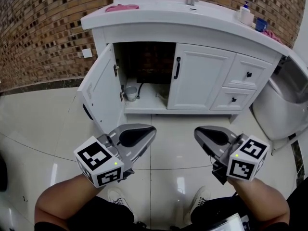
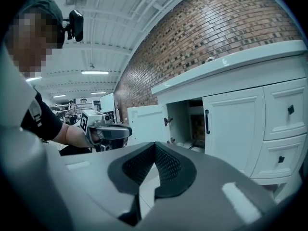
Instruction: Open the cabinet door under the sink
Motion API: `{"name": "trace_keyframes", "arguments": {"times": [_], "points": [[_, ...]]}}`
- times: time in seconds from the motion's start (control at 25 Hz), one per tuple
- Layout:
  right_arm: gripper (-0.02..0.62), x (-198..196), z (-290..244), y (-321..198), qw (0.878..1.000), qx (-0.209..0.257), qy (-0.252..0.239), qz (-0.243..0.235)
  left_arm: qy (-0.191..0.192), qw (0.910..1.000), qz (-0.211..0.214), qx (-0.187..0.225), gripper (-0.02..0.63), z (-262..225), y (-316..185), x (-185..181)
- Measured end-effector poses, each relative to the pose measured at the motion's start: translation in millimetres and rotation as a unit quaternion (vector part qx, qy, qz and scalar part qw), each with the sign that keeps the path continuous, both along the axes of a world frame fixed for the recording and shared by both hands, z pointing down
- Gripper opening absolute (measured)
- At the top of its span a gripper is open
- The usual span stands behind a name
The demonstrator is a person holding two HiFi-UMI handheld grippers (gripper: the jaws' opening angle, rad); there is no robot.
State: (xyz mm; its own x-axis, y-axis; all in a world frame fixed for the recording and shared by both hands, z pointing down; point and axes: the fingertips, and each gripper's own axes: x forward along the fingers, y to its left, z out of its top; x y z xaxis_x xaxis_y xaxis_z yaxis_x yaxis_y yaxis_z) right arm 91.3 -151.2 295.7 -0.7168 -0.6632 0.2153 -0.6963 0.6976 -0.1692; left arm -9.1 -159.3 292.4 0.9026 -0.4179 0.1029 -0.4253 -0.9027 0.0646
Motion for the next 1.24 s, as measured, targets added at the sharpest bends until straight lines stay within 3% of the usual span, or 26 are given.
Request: {"name": "trace_keyframes", "arguments": {"times": [1.24], "points": [[0.006, -8.5, 0.7, -0.1, 1.0, -0.008, 0.0, -0.018, -0.011, 0.9999, -0.008, 0.009, 0.006, 1.0, -3.0, -5.5]]}}
